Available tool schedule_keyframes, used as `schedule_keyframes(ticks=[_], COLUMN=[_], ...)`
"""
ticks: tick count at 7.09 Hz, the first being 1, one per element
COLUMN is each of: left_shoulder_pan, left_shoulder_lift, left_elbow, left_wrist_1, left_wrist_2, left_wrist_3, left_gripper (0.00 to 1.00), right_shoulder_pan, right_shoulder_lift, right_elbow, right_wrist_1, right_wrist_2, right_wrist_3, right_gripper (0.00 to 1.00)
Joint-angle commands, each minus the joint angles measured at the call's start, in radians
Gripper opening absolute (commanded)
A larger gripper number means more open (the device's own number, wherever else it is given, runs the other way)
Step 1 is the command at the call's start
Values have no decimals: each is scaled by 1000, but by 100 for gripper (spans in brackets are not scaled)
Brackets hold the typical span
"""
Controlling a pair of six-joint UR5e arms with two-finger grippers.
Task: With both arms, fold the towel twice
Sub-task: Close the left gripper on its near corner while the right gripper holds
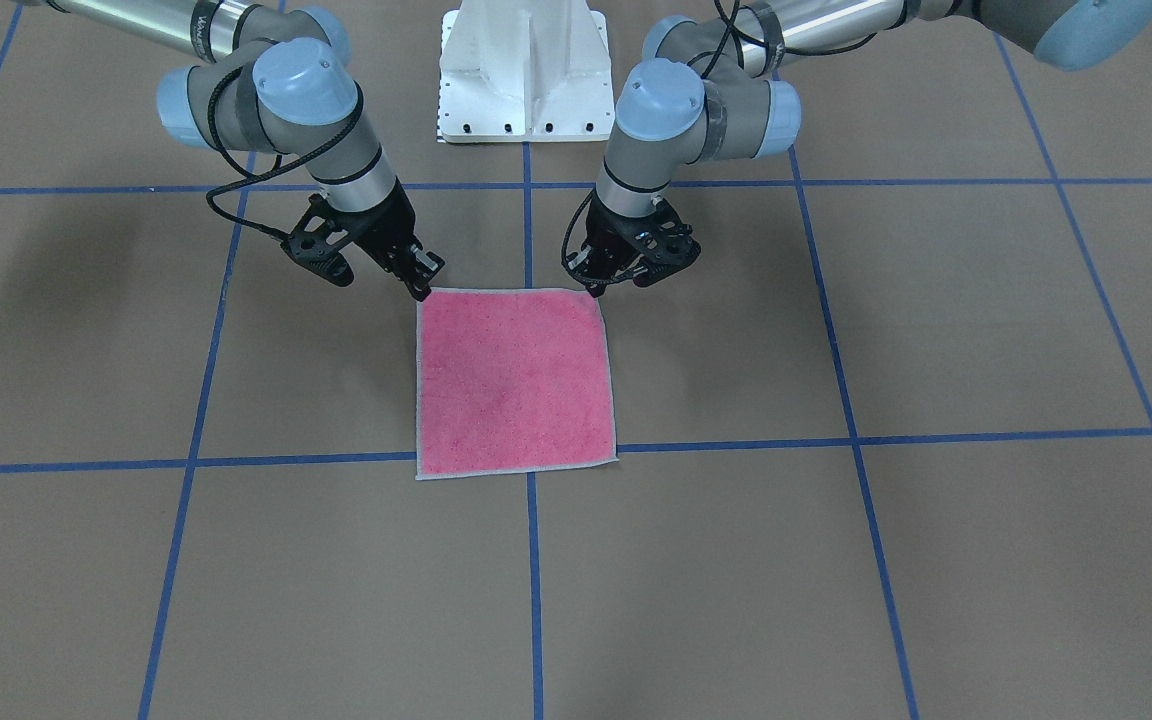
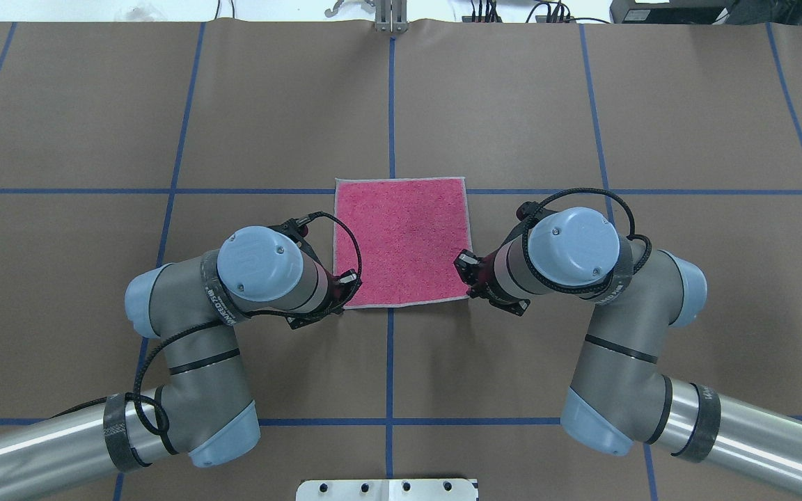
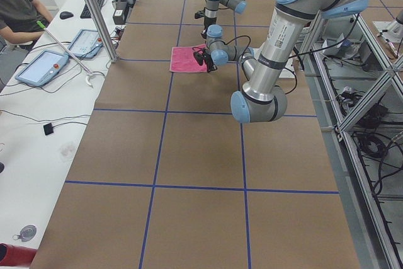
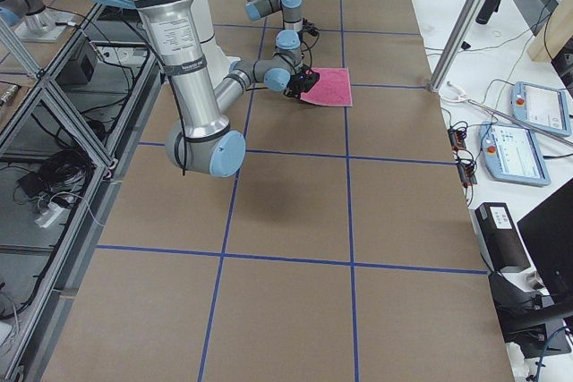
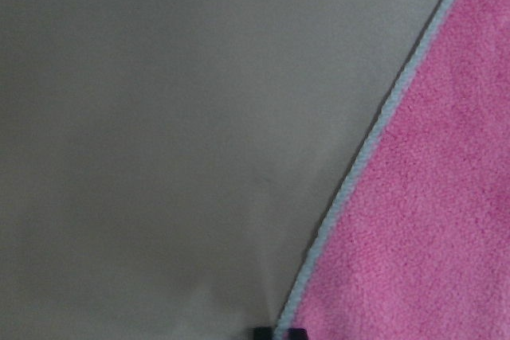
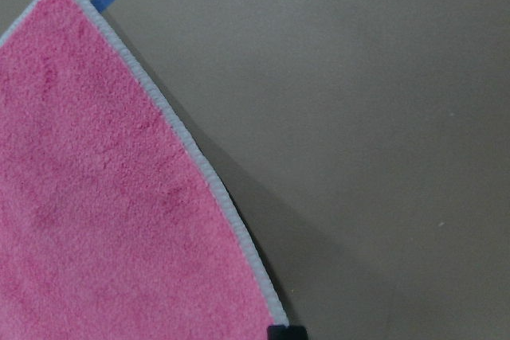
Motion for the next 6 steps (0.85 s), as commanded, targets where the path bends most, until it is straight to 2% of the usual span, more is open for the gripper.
schedule_keyframes(ticks=[1,6], left_shoulder_pan=[-4,-8], left_shoulder_lift=[1,5], left_elbow=[-20,-63], left_wrist_1=[0,-2], left_wrist_2=[0,-2], left_wrist_3=[0,-1], left_gripper=[0,0], right_shoulder_pan=[3,11], right_shoulder_lift=[-3,-3], right_elbow=[0,8], right_wrist_1=[3,5], right_wrist_2=[0,3], right_wrist_3=[0,0], right_gripper=[0,0])
